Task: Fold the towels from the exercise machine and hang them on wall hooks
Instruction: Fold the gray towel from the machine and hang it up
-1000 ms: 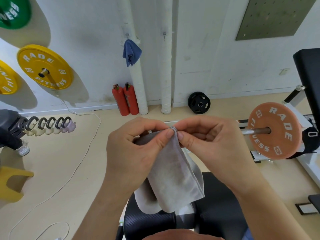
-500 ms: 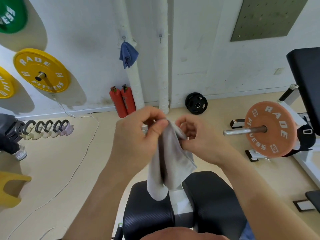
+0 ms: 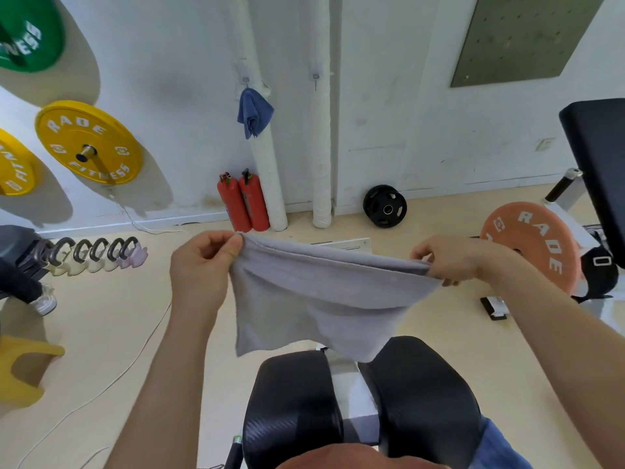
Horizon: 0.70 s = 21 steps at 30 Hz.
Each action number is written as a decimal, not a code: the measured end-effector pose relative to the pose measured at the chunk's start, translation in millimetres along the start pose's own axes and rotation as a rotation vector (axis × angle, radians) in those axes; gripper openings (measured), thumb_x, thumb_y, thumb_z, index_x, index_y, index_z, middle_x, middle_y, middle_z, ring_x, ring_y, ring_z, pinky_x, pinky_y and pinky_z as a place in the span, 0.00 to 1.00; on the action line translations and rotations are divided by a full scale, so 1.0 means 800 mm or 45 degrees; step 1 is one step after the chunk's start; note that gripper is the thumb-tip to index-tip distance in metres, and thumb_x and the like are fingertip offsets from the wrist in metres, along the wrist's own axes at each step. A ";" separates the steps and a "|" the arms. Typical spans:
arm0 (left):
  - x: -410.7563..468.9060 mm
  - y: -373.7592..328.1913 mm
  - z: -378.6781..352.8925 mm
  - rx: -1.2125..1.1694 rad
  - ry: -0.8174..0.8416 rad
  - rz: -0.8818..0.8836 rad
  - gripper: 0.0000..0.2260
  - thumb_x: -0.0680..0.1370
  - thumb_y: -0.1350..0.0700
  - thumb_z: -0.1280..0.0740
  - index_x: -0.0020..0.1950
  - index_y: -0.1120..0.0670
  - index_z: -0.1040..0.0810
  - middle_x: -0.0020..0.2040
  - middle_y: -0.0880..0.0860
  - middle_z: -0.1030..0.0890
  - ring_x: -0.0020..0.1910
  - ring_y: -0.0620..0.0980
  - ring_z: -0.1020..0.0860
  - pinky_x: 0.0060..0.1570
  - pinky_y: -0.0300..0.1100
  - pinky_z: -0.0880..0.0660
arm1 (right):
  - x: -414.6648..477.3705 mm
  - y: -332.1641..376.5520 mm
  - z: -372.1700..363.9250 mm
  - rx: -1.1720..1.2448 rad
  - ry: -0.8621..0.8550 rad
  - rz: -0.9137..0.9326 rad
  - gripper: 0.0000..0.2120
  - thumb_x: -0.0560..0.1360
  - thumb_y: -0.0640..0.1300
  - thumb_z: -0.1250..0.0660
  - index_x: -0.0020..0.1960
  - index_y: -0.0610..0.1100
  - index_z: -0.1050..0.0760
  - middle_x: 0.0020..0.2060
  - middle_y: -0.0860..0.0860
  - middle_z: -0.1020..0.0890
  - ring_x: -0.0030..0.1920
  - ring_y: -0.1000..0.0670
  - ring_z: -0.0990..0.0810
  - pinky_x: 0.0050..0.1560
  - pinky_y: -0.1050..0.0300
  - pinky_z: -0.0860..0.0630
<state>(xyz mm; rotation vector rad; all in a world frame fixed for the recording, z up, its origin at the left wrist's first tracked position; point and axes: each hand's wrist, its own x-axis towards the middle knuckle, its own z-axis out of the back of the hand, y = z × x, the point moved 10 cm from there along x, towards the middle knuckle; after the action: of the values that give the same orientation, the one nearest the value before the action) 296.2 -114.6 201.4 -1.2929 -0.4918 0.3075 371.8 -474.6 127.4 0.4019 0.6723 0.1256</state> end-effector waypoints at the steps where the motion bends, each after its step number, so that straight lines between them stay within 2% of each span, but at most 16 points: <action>1: 0.000 0.007 0.002 -0.010 0.007 0.020 0.10 0.75 0.61 0.30 0.39 0.46 0.19 0.35 0.42 0.18 0.37 0.38 0.23 0.44 0.35 0.28 | 0.000 -0.002 0.007 0.073 0.003 0.001 0.09 0.70 0.37 0.35 0.44 0.49 0.23 0.36 0.42 0.23 0.31 0.48 0.31 0.32 0.58 0.33; 3: -0.001 0.018 0.004 0.001 0.022 0.038 0.10 0.75 0.62 0.30 0.39 0.46 0.19 0.32 0.40 0.18 0.33 0.35 0.24 0.39 0.31 0.29 | 0.000 -0.004 0.016 0.200 0.029 0.002 0.08 0.68 0.36 0.33 0.44 0.47 0.23 0.33 0.43 0.27 0.28 0.50 0.34 0.29 0.59 0.38; 5: -0.003 0.025 0.002 0.016 0.027 0.037 0.10 0.75 0.63 0.31 0.40 0.47 0.20 0.30 0.38 0.19 0.30 0.34 0.25 0.35 0.27 0.30 | 0.001 -0.001 0.018 0.274 0.082 0.014 0.12 0.63 0.37 0.32 0.46 0.44 0.23 0.33 0.43 0.29 0.25 0.52 0.35 0.27 0.60 0.40; 8: -0.004 0.036 -0.004 0.015 0.044 0.065 0.10 0.74 0.64 0.31 0.40 0.49 0.20 0.31 0.39 0.19 0.30 0.35 0.25 0.36 0.29 0.29 | 0.009 0.000 0.025 0.300 0.139 0.026 0.18 0.59 0.38 0.33 0.49 0.43 0.22 0.36 0.40 0.29 0.25 0.53 0.35 0.28 0.58 0.42; 10: -0.004 0.042 -0.012 0.010 0.098 0.082 0.11 0.74 0.66 0.31 0.42 0.49 0.19 0.34 0.42 0.18 0.34 0.35 0.23 0.40 0.32 0.28 | 0.015 0.000 0.032 0.284 0.144 0.025 0.16 0.60 0.36 0.33 0.48 0.43 0.22 0.38 0.40 0.28 0.26 0.52 0.34 0.29 0.57 0.40; 12: -0.004 0.048 -0.024 0.058 0.189 0.096 0.12 0.75 0.66 0.32 0.44 0.48 0.18 0.39 0.44 0.17 0.37 0.35 0.22 0.41 0.28 0.27 | 0.020 0.001 0.041 0.240 0.127 0.008 0.12 0.66 0.33 0.34 0.47 0.44 0.22 0.37 0.40 0.26 0.27 0.52 0.32 0.29 0.58 0.36; 15: 0.000 0.059 -0.035 0.105 0.230 0.112 0.13 0.76 0.65 0.33 0.43 0.46 0.17 0.40 0.43 0.16 0.42 0.39 0.21 0.45 0.31 0.27 | 0.027 0.000 0.046 0.333 0.137 -0.035 0.09 0.72 0.29 0.38 0.46 0.40 0.23 0.29 0.44 0.21 0.23 0.53 0.27 0.24 0.64 0.32; 18: 0.007 0.079 -0.037 0.085 0.142 0.200 0.11 0.76 0.62 0.33 0.42 0.47 0.17 0.41 0.47 0.17 0.42 0.45 0.23 0.44 0.35 0.29 | 0.039 -0.002 0.050 0.380 0.052 -0.065 0.04 0.73 0.33 0.34 0.43 0.39 0.21 0.22 0.50 0.22 0.20 0.56 0.26 0.24 0.64 0.31; 21: 0.016 0.093 -0.039 0.098 0.052 0.258 0.08 0.76 0.60 0.31 0.42 0.46 0.17 0.38 0.51 0.24 0.36 0.47 0.31 0.37 0.36 0.32 | 0.061 -0.012 0.050 0.293 -0.024 -0.141 0.05 0.74 0.39 0.33 0.45 0.37 0.21 0.26 0.47 0.24 0.23 0.52 0.26 0.26 0.63 0.32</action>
<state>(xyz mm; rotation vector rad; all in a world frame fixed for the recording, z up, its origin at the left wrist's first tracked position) 327.6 -115.7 125.9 -1.2732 -0.3119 0.4637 434.7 -484.6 123.0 0.5849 0.6915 -0.0618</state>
